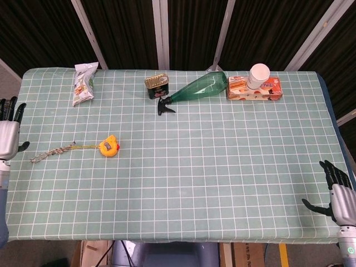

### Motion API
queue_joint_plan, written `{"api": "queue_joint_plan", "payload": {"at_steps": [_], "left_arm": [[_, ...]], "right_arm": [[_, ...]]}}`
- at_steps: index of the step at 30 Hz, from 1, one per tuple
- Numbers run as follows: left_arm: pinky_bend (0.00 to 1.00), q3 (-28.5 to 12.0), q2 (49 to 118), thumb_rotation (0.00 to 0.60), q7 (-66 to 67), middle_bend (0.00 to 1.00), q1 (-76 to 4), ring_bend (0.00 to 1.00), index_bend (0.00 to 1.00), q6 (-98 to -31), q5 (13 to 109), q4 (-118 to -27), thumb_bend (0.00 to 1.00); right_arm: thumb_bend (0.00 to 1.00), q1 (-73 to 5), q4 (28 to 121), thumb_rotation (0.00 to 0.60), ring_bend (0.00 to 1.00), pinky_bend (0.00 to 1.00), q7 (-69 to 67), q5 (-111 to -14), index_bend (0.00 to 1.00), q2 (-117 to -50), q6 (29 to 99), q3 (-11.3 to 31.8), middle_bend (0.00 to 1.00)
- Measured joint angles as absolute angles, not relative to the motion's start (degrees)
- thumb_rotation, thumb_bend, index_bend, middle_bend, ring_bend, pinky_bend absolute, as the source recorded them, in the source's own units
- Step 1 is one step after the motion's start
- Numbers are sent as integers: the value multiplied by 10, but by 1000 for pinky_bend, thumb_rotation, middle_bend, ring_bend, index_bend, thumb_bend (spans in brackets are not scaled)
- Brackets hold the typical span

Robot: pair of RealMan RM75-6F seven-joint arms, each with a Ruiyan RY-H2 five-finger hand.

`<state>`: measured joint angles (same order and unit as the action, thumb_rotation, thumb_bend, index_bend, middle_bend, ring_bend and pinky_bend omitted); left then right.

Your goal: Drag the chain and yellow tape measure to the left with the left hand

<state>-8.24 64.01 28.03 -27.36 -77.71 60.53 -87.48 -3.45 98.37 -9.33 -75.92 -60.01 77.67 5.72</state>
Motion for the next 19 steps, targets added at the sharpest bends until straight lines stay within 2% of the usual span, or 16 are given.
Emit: {"api": "queue_joint_plan", "payload": {"at_steps": [4, 10, 14, 19], "left_arm": [[0, -82, 635, 600, 254, 0, -246, 0, 1, -806, 605, -929, 18], [0, -56, 634, 600, 213, 0, -187, 0, 0, -871, 650, -998, 8], [0, -31, 642, 600, 176, 0, -149, 0, 0, -898, 684, -1016, 8], [0, 9, 653, 600, 145, 0, -128, 0, 0, -893, 719, -1005, 8]], "right_arm": [[184, -35, 981, 600, 0, 0, -88, -763, 0, -601, 778, 56, 0], [184, -35, 975, 600, 0, 0, -67, -771, 0, -603, 783, 52, 0], [184, -36, 971, 600, 0, 0, -49, -777, 0, -606, 787, 50, 0], [183, -35, 966, 600, 0, 0, -24, -789, 0, -613, 801, 48, 0]]}}
